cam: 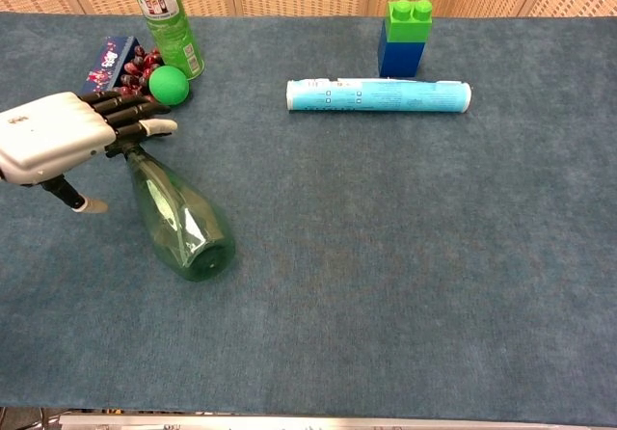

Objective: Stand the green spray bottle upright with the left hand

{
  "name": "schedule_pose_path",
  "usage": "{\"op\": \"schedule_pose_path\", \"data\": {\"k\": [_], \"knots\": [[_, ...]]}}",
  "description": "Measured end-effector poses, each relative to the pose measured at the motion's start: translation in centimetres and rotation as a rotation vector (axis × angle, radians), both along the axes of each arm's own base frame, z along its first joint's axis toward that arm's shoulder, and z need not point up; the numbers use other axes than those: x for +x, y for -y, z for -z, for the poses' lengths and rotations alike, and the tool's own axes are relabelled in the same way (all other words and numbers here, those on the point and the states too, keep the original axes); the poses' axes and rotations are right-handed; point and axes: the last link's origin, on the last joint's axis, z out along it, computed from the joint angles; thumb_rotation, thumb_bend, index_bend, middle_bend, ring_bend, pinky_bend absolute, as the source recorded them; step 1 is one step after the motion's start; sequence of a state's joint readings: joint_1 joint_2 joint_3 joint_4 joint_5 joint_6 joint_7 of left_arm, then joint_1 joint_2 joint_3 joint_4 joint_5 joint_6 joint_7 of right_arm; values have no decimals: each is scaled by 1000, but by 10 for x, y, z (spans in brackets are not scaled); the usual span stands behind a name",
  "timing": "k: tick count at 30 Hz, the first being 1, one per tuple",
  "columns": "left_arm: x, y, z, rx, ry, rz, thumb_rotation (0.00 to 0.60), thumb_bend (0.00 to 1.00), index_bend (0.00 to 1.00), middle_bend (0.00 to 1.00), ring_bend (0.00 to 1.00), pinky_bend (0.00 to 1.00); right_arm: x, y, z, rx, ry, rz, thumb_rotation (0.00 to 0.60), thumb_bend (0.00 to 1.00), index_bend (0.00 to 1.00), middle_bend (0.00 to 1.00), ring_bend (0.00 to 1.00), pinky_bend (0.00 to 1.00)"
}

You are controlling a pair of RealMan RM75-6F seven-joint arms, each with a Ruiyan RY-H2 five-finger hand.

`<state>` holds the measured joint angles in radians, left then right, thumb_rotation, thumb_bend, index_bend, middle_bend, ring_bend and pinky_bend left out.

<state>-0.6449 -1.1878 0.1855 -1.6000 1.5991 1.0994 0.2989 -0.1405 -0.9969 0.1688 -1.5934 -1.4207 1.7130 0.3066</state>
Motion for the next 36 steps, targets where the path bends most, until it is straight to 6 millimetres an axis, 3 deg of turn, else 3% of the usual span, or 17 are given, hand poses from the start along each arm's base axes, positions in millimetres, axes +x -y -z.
{"op": "schedule_pose_path", "data": {"k": [16,21,29,36], "knots": [[0,-11,33,-88,-46,62,600,27,10,0,0,108,-2,-1,-3,-10,9,4,600,97,485,338,255,359],[6,-13,40,-112,-55,96,600,26,109,18,0,108,-3,-1,-4,-14,14,4,600,96,485,338,255,359],[10,-12,46,-124,-58,118,600,26,318,211,0,108,-4,-1,-5,-15,18,4,600,96,485,338,255,359],[11,-9,48,-135,-66,121,600,27,362,277,11,108,-4,-1,-6,-15,19,5,600,96,484,338,255,359]]}}
